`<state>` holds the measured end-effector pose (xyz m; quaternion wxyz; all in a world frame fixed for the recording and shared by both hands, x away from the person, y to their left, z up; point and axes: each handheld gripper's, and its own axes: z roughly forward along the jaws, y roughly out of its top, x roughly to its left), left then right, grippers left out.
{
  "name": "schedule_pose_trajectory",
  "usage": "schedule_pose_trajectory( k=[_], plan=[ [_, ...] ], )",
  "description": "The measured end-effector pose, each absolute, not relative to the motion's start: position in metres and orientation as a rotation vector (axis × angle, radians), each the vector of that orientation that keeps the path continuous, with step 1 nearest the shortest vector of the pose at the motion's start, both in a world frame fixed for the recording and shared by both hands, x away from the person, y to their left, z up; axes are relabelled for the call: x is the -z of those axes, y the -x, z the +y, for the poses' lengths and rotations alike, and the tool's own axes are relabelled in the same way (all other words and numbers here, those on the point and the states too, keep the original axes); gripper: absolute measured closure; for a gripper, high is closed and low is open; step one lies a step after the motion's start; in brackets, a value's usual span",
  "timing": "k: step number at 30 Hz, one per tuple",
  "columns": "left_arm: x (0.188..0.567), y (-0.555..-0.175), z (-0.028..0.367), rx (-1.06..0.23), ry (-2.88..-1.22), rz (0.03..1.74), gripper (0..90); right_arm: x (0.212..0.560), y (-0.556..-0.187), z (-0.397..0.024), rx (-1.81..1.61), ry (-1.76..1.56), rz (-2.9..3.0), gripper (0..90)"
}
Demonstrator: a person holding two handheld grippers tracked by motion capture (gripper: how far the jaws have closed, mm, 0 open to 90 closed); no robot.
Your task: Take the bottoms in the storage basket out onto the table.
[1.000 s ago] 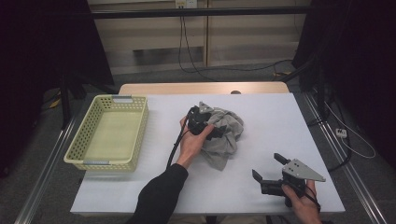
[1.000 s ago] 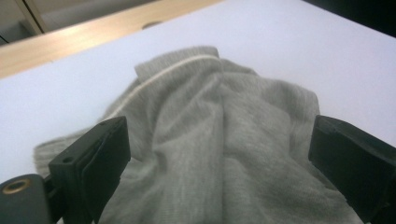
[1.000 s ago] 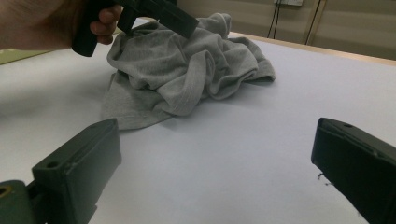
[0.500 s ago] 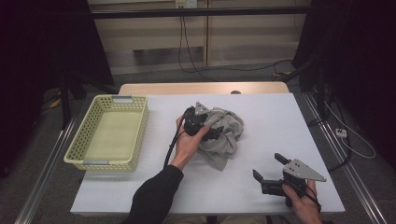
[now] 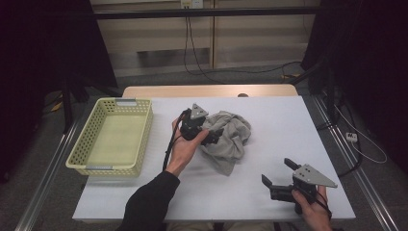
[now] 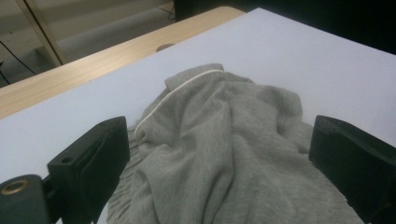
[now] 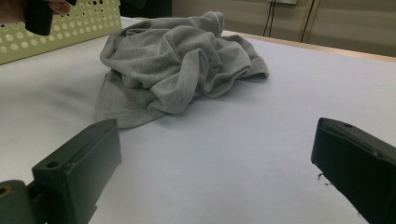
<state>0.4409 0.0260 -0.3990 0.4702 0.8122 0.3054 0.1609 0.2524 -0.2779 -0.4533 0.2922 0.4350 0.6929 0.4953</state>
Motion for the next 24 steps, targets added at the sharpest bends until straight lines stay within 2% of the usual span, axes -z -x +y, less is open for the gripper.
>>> schedule_pose_trajectory(
  k=[24],
  plan=[
    [0.394,-0.407,0.059,-0.417,-1.919,0.728,6.6,0.453,-0.250,-0.277,-1.303,-1.159,1.842,1.8]
  ],
)
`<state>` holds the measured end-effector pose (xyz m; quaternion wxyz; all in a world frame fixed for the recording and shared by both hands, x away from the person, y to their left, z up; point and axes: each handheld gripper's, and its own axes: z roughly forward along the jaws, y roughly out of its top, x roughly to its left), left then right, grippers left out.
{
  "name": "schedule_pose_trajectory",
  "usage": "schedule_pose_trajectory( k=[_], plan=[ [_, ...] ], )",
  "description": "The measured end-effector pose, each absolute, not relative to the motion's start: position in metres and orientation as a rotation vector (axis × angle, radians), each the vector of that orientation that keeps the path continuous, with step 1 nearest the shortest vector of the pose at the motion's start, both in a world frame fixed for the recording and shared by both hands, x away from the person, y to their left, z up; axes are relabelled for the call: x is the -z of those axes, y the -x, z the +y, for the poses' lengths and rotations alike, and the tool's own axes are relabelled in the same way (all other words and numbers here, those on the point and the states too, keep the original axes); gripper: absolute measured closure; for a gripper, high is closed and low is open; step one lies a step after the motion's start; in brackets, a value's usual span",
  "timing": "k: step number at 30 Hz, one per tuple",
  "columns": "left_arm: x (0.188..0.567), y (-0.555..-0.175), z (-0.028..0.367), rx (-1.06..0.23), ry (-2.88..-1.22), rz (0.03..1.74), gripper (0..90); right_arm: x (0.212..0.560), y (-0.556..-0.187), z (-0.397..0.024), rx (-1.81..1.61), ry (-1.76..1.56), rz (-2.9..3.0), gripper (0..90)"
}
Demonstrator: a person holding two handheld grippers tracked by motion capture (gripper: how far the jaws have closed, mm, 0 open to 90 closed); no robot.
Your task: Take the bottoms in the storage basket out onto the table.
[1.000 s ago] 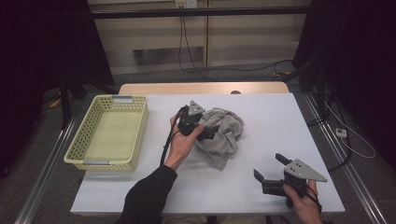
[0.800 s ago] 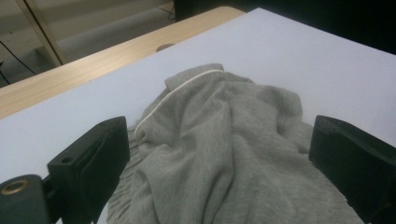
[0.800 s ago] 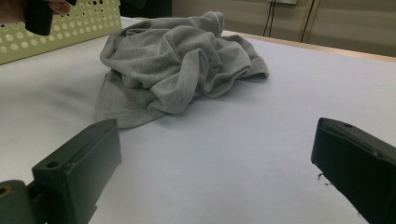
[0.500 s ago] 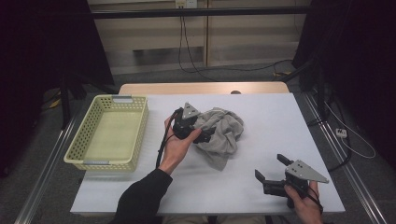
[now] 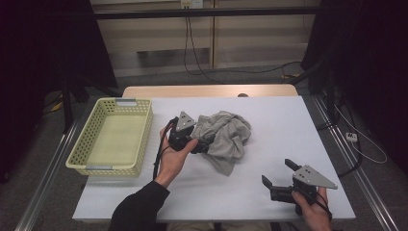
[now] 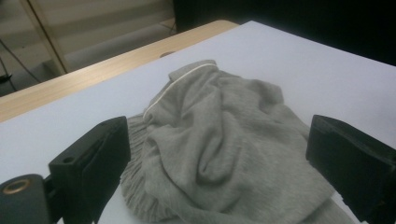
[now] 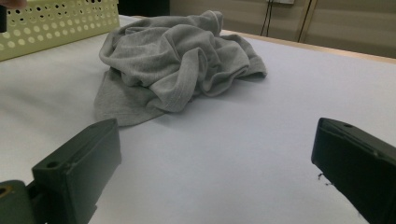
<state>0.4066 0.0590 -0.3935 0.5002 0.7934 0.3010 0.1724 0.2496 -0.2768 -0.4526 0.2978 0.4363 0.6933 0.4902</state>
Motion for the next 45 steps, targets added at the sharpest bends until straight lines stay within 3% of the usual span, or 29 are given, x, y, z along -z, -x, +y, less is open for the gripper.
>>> schedule_pose_trajectory(
  k=[45],
  plan=[
    [0.384,-0.346,0.124,-0.537,-1.875,0.740,7.3,0.452,-0.249,-0.276,-1.299,-1.159,1.843,1.8]
  ],
)
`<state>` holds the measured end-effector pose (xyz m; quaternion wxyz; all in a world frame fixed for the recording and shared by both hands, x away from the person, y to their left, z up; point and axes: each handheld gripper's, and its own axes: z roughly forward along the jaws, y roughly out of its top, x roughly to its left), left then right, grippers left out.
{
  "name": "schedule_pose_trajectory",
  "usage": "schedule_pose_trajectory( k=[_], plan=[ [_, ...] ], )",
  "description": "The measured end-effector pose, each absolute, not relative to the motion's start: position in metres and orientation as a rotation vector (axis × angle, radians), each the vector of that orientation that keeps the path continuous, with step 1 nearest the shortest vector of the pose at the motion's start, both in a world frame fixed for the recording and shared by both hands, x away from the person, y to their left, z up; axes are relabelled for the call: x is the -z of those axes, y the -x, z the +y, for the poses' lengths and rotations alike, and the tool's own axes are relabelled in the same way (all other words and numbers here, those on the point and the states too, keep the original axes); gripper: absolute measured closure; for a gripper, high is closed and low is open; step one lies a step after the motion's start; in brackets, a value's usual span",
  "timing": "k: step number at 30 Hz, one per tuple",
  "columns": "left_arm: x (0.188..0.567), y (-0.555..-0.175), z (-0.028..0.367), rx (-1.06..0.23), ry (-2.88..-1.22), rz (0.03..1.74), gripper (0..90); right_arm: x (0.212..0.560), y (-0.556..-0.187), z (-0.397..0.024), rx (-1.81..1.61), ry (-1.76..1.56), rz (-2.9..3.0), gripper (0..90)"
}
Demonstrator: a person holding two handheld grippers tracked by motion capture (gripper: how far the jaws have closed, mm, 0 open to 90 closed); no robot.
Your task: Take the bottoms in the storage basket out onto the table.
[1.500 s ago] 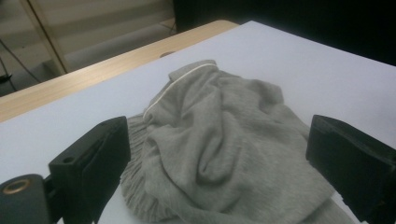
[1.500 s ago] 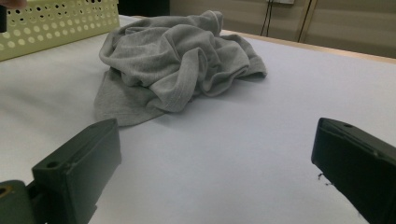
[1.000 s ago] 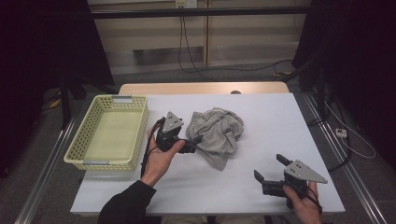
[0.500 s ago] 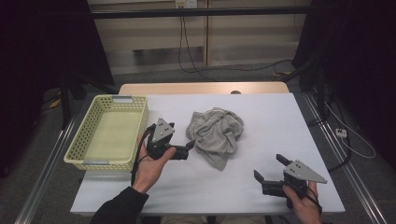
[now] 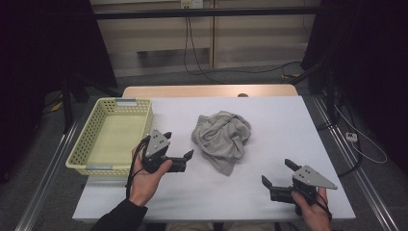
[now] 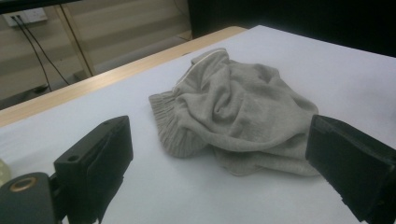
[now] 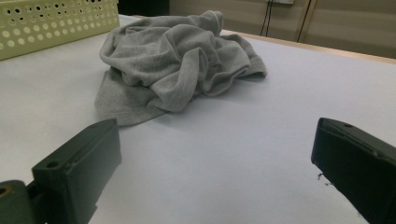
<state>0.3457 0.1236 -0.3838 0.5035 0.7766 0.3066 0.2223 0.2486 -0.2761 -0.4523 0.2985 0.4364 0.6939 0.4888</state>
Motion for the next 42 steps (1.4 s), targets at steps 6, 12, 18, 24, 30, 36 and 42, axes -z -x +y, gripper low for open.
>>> schedule_pose_trajectory(
  k=[6,12,18,24,30,36,42],
  plan=[
    [0.392,-0.339,0.136,-0.519,-1.870,0.770,6.6,0.452,-0.243,-0.279,-1.293,-1.171,1.830,1.8],
    [0.395,-0.336,0.147,-0.533,-1.877,0.778,6.6,0.452,-0.238,-0.282,-1.281,-1.190,1.813,1.8],
    [0.400,-0.327,0.155,-0.548,-1.900,0.780,6.6,0.452,-0.235,-0.284,-1.276,-1.198,1.804,1.8],
    [0.405,-0.315,0.161,-0.557,-1.913,0.775,6.4,0.452,-0.235,-0.284,-1.278,-1.198,1.805,1.8],
    [0.410,-0.307,0.167,-0.566,-1.911,0.788,6.3,0.452,-0.236,-0.282,-1.283,-1.194,1.810,1.8],
    [0.418,-0.303,0.173,-0.572,-1.913,0.815,6.3,0.452,-0.239,-0.281,-1.287,-1.186,1.816,1.8],
    [0.424,-0.301,0.172,-0.575,-1.909,0.818,6.2,0.452,-0.240,-0.280,-1.294,-1.186,1.819,1.8]
  ],
)
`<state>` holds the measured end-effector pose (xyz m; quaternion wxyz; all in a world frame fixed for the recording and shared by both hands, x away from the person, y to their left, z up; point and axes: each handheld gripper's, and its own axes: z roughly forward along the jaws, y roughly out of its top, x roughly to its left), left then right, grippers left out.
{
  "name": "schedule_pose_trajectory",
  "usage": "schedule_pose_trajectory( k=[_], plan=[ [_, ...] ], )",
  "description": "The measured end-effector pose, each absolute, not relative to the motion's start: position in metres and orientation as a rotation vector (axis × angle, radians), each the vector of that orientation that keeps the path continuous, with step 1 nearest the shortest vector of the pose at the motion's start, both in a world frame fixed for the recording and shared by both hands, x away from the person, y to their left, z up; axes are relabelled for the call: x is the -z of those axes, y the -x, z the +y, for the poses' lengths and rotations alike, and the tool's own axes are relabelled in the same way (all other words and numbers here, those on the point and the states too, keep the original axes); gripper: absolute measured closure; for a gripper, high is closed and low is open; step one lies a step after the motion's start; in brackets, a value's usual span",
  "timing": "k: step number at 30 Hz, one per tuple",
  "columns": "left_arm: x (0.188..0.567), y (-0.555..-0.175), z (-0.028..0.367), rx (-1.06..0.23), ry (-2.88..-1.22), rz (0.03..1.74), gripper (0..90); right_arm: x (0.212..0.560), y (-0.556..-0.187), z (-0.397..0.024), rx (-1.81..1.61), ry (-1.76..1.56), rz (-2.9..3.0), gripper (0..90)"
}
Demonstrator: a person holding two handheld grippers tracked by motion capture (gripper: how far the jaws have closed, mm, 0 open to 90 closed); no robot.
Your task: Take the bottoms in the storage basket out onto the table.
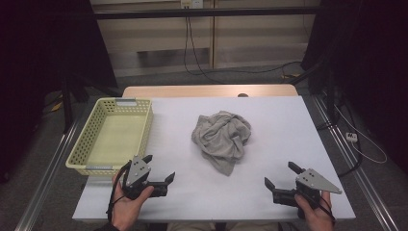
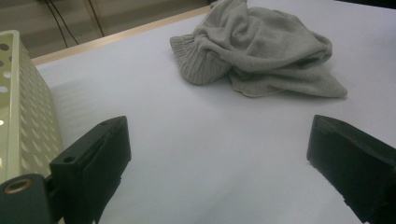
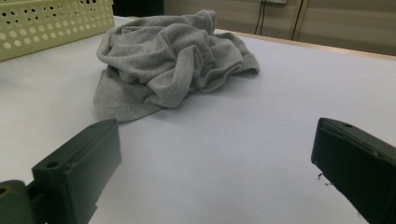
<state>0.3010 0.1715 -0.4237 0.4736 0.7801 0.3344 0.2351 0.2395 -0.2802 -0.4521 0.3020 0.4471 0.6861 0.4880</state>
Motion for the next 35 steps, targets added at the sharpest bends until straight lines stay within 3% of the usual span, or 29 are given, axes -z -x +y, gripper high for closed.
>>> schedule_pose_trajectory(
  k=[35],
  plan=[
    [0.439,-0.297,0.169,-0.542,-1.907,0.867,4.9,0.452,-0.242,-0.278,-1.309,-1.168,1.838,1.7]
  ],
)
